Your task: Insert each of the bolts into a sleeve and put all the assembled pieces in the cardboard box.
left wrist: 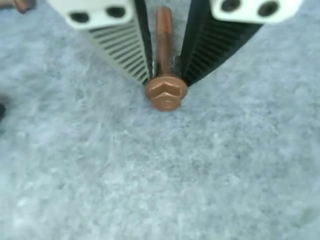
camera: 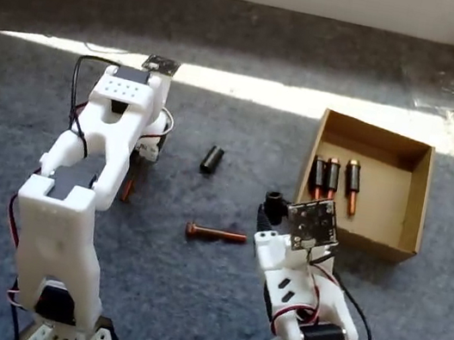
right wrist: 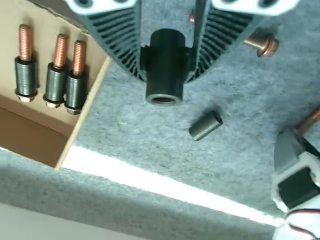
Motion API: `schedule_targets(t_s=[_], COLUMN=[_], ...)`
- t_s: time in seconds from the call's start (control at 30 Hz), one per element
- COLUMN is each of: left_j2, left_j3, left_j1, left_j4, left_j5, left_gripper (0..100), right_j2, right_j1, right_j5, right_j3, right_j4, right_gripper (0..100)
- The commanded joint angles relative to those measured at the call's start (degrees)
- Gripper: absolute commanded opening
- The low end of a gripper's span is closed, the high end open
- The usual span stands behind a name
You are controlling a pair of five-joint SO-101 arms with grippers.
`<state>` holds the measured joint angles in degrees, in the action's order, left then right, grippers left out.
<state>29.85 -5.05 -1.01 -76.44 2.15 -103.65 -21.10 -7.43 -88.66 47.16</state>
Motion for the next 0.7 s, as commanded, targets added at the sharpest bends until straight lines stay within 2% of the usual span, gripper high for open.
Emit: schedule_targets(t_s=[0.0, 0.1, 0.3, 0.47, 0.67], left_j2=[-9.3, -15.3, -27.1, -35.7, -50.2], left_j3=[0.2, 0.0, 0.2, 1.1, 8.6], left_j1=[2.0, 2.0, 2.6, 2.7, 6.3], left_j4=[-0.1, -2.2, -7.9, -9.0, -8.2], left_j5=[-1.8, -2.3, -8.3, -8.9, -8.8], left_gripper=[4, 4, 4, 4, 4], right_j2=[0.0, 0.0, 0.0, 0.0, 0.0], right_j1=[-3.4, -5.4, -7.0, -8.0, -16.1], right_j5=[0.1, 0.1, 0.1, 0.1, 0.1], right_j3=[0.4, -1.5, -9.4, -12.1, -12.1], right_j4=[-1.5, -2.7, -13.9, -18.2, -19.0], right_gripper=[0.4, 0.4, 0.4, 0.4, 0.4])
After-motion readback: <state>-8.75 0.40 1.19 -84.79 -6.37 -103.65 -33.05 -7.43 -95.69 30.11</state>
